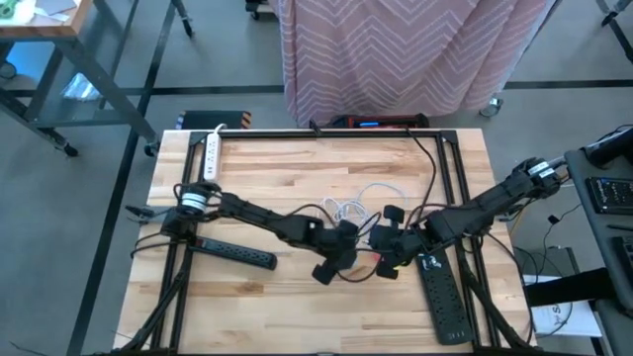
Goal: Plug in charger cables
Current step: Insert the white charger cable into the white charger adapter
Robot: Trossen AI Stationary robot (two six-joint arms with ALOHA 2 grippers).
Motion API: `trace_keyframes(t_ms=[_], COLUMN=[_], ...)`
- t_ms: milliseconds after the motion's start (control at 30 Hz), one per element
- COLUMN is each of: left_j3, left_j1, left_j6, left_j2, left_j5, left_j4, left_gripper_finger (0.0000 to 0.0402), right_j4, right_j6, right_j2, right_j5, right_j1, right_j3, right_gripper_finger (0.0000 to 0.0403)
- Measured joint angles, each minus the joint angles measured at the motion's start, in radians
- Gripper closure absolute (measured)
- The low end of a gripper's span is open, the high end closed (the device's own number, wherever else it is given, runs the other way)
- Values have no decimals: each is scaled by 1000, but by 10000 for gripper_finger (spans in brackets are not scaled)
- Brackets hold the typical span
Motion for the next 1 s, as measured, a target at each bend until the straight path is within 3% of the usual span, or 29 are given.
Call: trace_keyframes(t_ms=[300,633,833,1000], left_j3=[205,210,197,169], left_j1=[6,-1,-10,-30], left_j6=[48,-89,-171,-203], left_j2=[170,166,159,104], left_j5=[11,106,236,244], left_j4=[-216,-205,-203,-204], left_gripper_finger=[148,305,305,305], right_j4=[-16,-42,-42,-31], right_j6=[-12,-13,10,71], right_j2=[2,2,2,2], right_j5=[3,12,14,30], right_j1=[9,12,33,67], right_j3=[-2,-8,-16,-43], right_gripper_finger=[400,400,400,400])
